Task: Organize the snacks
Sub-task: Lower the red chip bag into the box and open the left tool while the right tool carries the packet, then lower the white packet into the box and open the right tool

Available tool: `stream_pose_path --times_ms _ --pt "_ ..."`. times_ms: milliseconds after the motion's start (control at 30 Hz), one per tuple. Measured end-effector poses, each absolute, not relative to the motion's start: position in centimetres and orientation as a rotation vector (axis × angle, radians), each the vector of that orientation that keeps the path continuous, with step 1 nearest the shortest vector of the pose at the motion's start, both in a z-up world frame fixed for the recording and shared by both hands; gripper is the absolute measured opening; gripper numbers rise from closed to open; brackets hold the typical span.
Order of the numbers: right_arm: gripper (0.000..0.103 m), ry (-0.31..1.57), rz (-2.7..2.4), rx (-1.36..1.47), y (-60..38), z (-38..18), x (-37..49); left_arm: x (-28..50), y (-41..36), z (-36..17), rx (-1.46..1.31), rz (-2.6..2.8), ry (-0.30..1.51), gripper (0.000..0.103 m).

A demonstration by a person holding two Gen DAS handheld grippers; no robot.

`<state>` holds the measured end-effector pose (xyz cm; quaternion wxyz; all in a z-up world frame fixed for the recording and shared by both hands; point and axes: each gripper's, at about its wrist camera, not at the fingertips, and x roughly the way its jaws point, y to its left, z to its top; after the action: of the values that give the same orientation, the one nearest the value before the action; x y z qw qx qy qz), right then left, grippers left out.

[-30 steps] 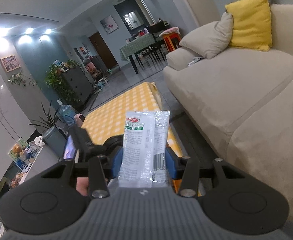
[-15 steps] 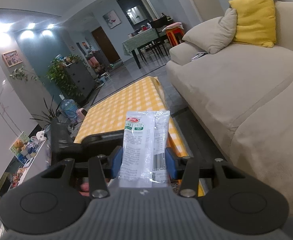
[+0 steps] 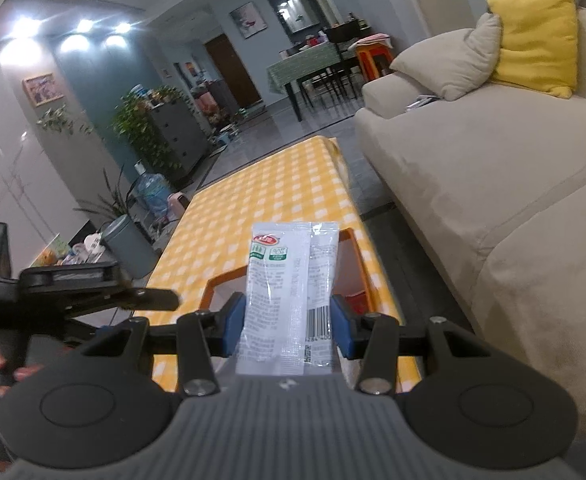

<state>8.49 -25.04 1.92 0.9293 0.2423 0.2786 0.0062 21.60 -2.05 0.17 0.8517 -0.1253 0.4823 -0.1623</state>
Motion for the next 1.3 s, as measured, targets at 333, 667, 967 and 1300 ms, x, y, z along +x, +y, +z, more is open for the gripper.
stream_pose_path --times_ms 333,667,967,1300 --pt "0.045 0.655 0.054 0.441 -23.5 2.2 10.7 17.5 1.5 -0.9 -0.239 -0.329 1.002 0.097" --pt "0.045 0.912 0.234 0.475 -21.4 -1.6 17.9 16.7 4.6 -3.3 -0.253 -0.296 1.013 0.097" --pt "0.045 1.026 0.135 0.373 -16.4 -5.3 21.5 17.6 6.3 -4.8 -0.265 -0.278 1.039 0.097" --pt "0.059 1.081 0.155 0.391 -14.9 -7.6 22.8 17.7 7.0 -5.2 -0.24 -0.275 1.041 0.097"
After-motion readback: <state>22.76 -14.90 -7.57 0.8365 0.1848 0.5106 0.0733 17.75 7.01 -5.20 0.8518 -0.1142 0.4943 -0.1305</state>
